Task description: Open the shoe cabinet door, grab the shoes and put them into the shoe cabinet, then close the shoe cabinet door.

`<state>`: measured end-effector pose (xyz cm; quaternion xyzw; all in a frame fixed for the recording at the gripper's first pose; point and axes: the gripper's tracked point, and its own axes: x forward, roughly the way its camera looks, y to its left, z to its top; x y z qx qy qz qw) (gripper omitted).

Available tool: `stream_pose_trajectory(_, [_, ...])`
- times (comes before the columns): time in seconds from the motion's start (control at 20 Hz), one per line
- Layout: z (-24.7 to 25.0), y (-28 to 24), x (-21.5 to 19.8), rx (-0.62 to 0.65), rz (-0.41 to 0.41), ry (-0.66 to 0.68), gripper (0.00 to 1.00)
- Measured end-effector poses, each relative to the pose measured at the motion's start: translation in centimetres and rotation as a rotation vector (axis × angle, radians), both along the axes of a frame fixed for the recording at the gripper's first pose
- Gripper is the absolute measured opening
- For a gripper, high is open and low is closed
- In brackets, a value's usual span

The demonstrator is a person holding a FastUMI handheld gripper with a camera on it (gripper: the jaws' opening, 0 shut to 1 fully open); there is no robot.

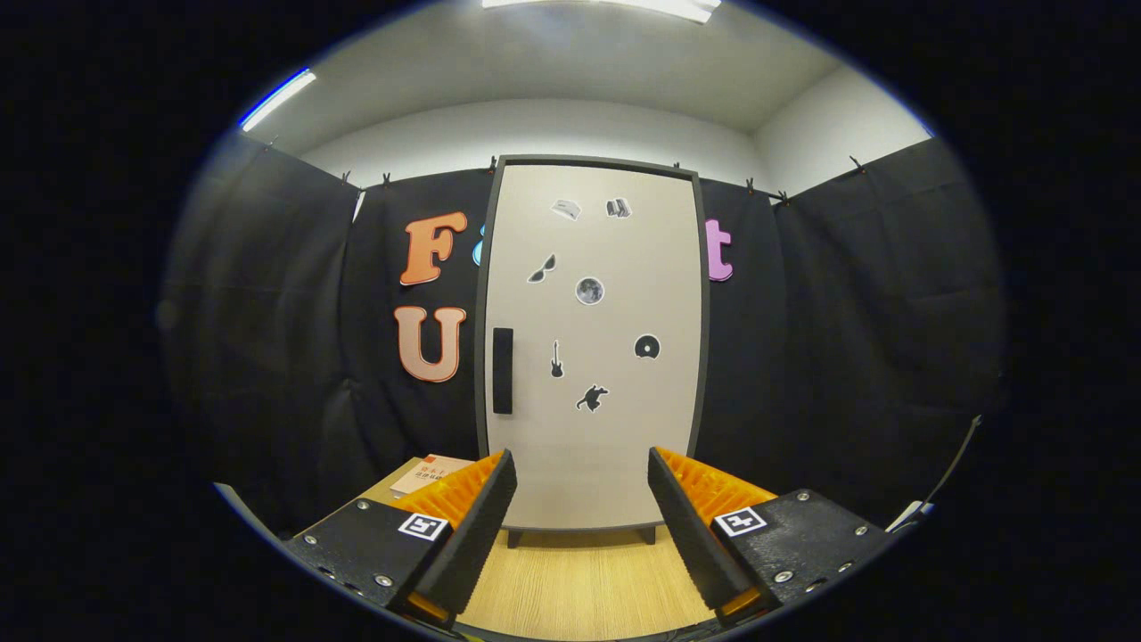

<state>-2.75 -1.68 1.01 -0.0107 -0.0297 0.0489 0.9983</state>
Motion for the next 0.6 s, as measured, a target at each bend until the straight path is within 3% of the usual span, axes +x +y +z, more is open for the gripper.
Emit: stream_pose_trajectory(0.6, [0.16, -0.10, 0.29, 0.009, 0.001, -0.001, 0.93])
